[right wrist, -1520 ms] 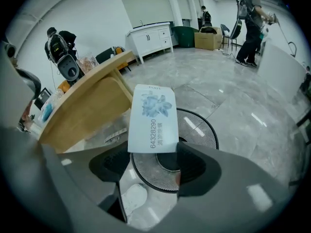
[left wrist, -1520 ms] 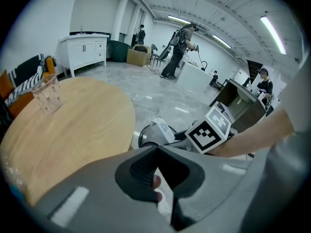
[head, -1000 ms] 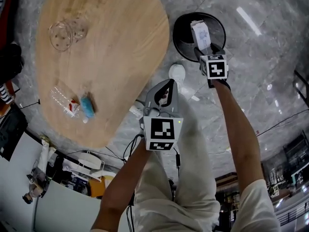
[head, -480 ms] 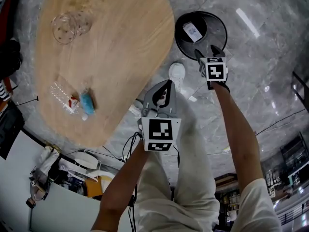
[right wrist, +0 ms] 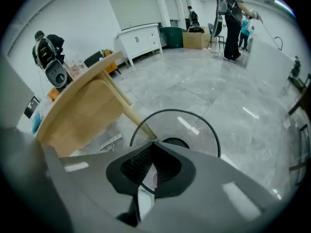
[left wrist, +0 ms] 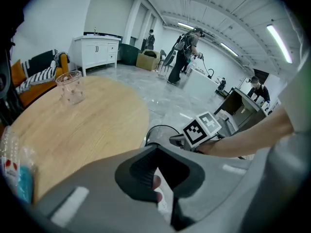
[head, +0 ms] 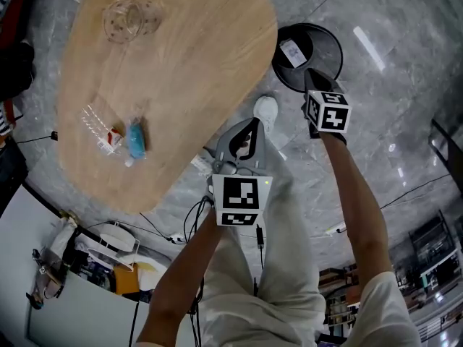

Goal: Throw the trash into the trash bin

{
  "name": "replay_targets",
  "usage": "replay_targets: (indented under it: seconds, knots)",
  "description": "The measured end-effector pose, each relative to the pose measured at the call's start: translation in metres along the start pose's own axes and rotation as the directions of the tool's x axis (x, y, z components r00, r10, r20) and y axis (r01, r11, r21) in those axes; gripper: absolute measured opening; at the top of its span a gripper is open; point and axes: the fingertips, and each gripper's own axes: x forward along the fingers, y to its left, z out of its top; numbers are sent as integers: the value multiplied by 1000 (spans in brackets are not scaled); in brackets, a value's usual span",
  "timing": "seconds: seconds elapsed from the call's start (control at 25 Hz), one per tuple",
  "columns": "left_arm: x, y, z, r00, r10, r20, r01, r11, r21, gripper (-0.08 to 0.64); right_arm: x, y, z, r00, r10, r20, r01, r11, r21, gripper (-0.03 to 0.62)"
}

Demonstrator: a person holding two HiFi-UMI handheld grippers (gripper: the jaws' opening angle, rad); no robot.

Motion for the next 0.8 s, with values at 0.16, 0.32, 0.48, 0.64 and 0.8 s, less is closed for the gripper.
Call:
replay_targets:
  seconds: [0.16,0.32,0.48,0.64,0.8]
  knots:
    - [-15,4,2,1000,1,19,-1,1000,-7,0,-28,27,31,997,25,74,-17,995,-102,21]
    - [-33,9,3,999,11,42,-11,1000,-9,0,-57,60,57,989,89,120,-66,981,-183,21]
    - [-54,18,3,997,31,66,-29,999,-34,0,-89,98,79,974,155,165,-108,958,-266,21]
    - [-74,26,6,994,43,98,-39,999,-35,0,-112,142,98,953,248,175,-181,927,-329,21]
    - [-98,37,-6,991,70,111,-63,996,-63,0,-133,187,108,929,323,179,-231,887,-400,21]
